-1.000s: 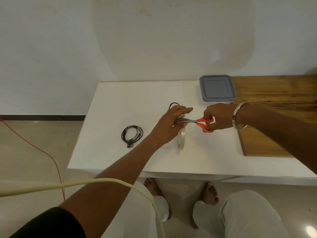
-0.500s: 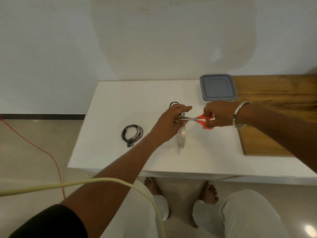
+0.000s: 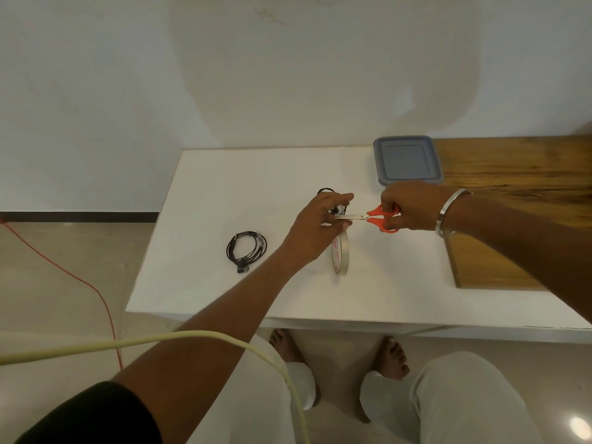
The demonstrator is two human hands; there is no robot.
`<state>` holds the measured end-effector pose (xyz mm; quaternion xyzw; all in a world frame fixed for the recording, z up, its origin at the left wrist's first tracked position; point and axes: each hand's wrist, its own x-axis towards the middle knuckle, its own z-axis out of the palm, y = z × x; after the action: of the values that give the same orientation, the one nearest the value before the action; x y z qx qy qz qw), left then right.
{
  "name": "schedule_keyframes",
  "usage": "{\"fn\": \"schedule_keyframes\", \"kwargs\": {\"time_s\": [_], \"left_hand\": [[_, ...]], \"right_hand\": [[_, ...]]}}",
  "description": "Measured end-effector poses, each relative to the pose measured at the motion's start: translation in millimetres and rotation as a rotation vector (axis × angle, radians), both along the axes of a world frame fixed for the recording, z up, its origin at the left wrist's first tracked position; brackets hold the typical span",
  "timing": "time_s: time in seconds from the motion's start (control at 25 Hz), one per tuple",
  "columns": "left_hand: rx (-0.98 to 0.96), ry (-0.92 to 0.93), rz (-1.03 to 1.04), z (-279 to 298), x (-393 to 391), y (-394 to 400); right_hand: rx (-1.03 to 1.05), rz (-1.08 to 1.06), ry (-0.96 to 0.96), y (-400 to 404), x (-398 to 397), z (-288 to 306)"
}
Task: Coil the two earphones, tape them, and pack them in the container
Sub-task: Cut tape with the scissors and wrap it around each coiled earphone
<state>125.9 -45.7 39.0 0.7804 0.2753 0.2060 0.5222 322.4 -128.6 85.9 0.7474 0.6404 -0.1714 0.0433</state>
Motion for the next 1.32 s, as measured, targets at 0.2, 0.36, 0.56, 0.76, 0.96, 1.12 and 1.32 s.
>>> {"fn": "schedule_keyframes", "kwargs": {"time_s": [0.2, 0.36, 0.56, 0.76, 0.96, 1.12, 1.32], "left_hand": [[-0.082, -0.014, -0.004, 2.1, -0.8, -0.3], [-0.039, -0.016, -0.038, 3.9, -1.6, -1.1], [-0.027, -0.012, -0.084, 2.9, -1.6, -2.0], [-0.023, -0.022, -0.081, 1.1, -0.9, -1.3], [-0.121, -0.03, -0.092, 5.4, -0.5, -3.6], [-0.204, -0.051, -0.084, 8.4, -2.6, -6.0], [-0.274, -0.044, -0.028, 9.7, -10.3, -5.1]], "right_hand": [[0.012, -0.015, 0.043, -3.5, 0.1, -2.3], [-0.046, -0.028, 0.082, -8.2, -1.7, -2.8], [-0.052, -0.021, 0.128, -14.5, -2.0, -0.9], [0.003, -0.002, 0.136, -14.7, 2.5, -0.3], [0.055, -0.021, 0.141, -15.1, 6.0, -3.4], [0.087, -0.03, 0.174, -24.3, 14.2, -9.8], [0.021, -0.217, -0.053, -52.0, 28.1, -34.5]]}}
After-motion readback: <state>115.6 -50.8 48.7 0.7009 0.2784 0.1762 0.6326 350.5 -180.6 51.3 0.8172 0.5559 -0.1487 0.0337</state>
